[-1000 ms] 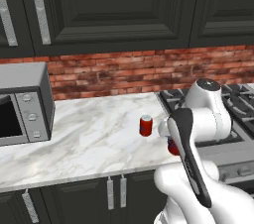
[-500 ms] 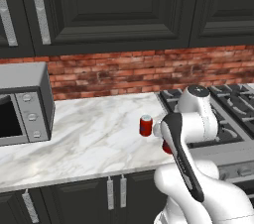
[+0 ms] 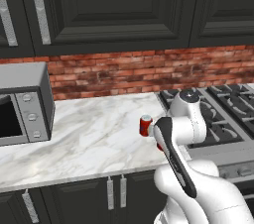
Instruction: Four empty soda cans are scattered around the kitchen. Gather all the cans and cluster them next to the stove for recycling.
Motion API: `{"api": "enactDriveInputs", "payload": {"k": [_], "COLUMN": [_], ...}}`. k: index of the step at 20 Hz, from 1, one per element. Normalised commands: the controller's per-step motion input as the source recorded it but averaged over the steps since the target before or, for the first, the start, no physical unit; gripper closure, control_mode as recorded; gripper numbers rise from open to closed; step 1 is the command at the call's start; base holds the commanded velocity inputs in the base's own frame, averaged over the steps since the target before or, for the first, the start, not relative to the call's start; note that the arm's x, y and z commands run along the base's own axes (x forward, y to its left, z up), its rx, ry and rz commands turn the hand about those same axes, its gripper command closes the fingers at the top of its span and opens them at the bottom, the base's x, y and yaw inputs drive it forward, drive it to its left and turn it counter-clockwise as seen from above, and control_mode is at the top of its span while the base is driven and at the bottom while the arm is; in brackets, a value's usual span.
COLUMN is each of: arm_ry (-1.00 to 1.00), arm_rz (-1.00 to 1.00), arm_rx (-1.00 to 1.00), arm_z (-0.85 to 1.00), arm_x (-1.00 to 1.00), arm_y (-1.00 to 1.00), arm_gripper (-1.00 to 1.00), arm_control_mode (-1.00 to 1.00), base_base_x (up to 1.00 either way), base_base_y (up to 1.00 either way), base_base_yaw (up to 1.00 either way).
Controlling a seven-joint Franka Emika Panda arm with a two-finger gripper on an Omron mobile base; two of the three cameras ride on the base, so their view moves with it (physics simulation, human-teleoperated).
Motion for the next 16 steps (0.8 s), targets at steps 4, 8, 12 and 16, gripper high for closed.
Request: {"api": "enactDriveInputs", "payload": {"k": [4, 8, 12, 16], "arm_ry": [0.00, 0.00, 0.02, 0.12], "arm_rz": [0.00, 0.00, 0.00, 0.00], "arm_rx": [0.00, 0.00, 0.00, 0.00], "arm_z": [-0.14, -0.15, -0.18, -0.09], "arm_x": [0.27, 0.32, 0.36, 0.30], "arm_y": [0.00, 0.00, 0.00, 0.00], "arm_gripper": [1.00, 1.00, 1.00, 1.00], "arm_control_mode": [-1.00, -1.00, -1.00, -1.00], "base_base_x": [0.00, 0.00, 0.00, 0.00], "base_base_y": [0.00, 0.00, 0.00, 0.00], "base_base_yaw": [0.00, 0.00, 0.00, 0.00]}}
